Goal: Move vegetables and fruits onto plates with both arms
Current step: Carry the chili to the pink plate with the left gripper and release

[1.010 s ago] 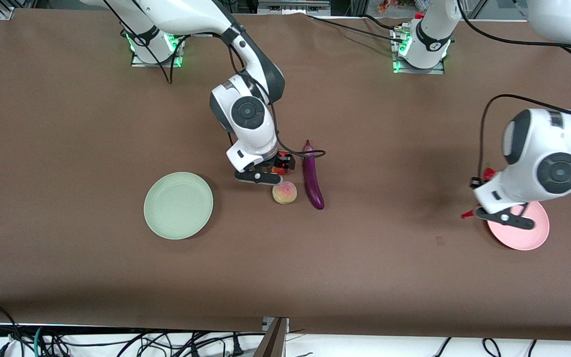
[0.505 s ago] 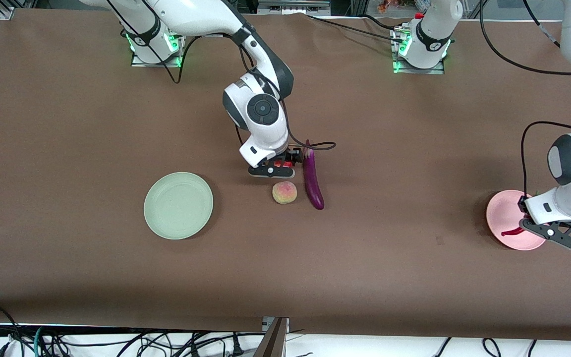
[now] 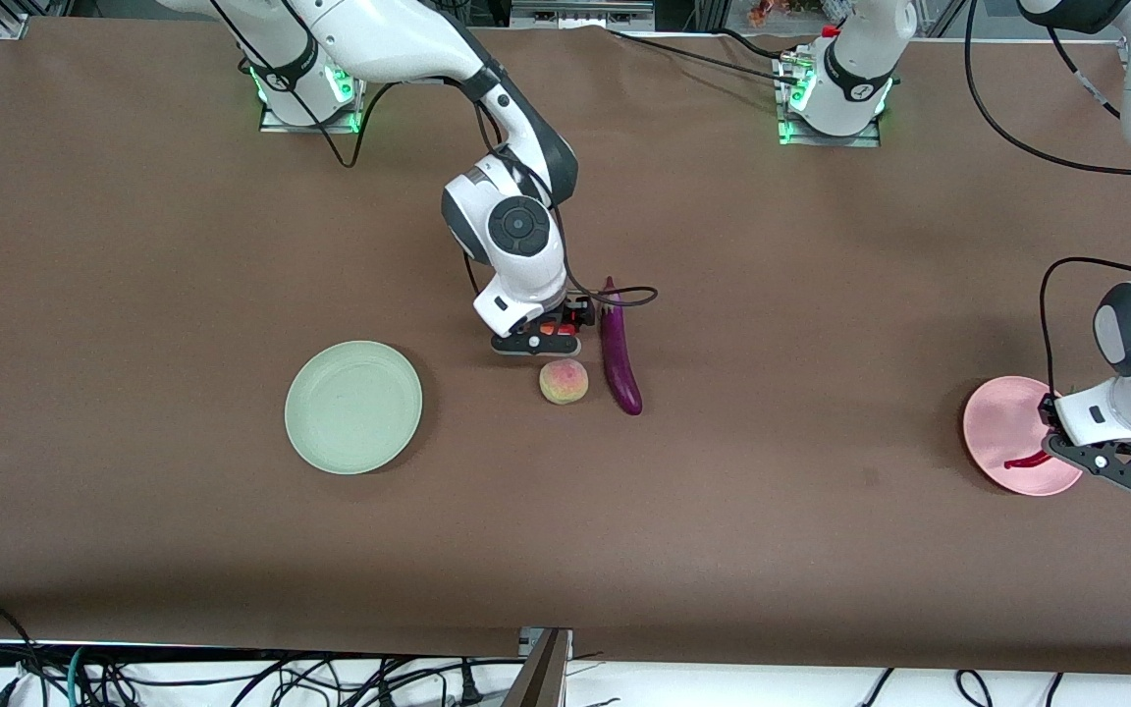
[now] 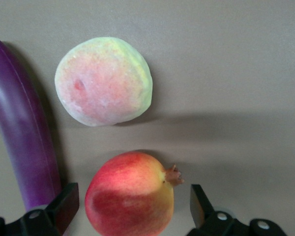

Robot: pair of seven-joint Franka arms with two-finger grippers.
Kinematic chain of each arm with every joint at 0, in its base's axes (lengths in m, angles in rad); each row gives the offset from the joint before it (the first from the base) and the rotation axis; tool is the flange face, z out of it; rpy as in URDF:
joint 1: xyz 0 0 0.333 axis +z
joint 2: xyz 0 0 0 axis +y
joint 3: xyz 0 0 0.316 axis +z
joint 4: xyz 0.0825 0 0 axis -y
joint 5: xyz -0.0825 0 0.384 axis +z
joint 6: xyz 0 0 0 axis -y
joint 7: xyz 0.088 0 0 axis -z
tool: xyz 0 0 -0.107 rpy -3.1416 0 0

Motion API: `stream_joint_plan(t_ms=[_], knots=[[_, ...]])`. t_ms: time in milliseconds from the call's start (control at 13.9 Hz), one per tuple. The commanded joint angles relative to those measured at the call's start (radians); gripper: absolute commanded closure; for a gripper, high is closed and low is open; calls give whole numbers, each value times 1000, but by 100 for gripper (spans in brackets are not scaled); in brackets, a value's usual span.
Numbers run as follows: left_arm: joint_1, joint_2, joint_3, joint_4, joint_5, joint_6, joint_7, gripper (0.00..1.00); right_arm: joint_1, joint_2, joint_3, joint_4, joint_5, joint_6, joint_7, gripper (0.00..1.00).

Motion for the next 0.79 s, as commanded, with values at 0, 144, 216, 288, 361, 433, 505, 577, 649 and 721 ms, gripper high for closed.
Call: stream_joint_plan(t_ms=[0, 144, 216, 288, 361, 433, 505, 577, 649, 721], knots=[[13, 26, -12, 34, 19, -10, 13, 67, 3, -2, 1, -16, -4, 15, -14, 0], [13, 23, -14, 36, 15, -12, 13, 0, 3, -2, 1, -21, -4, 15, -9, 0], [10, 20, -14, 36, 16, -12, 13, 0, 6, -2, 1, -21, -4, 15, -8, 0], [10, 17, -16, 37, 16, -13, 13, 0, 3, -2, 1, -21, -1, 14, -4, 0], [10, 15, -19, 37, 16, -18, 11, 0, 8, -2, 1, -21, 1, 15, -3, 0], [10, 11, -23, 37, 15, -26, 11, 0, 14, -2, 1, -21, 2, 15, -1, 0], [7, -11, -26, 36, 11, -39, 11, 0, 17, -2, 1, -21, 4, 15, -1, 0], [7, -28, -49, 36, 11, -90, 9, 0, 19, -2, 1, -21, 4, 15, -1, 0], [7, -49, -77, 37, 10, -149, 6, 0, 22, -2, 1, -21, 4, 15, -1, 0], [7, -72, -103, 37, 10, -200, -1, 0, 29, -2, 1, -21, 2, 15, -3, 0]])
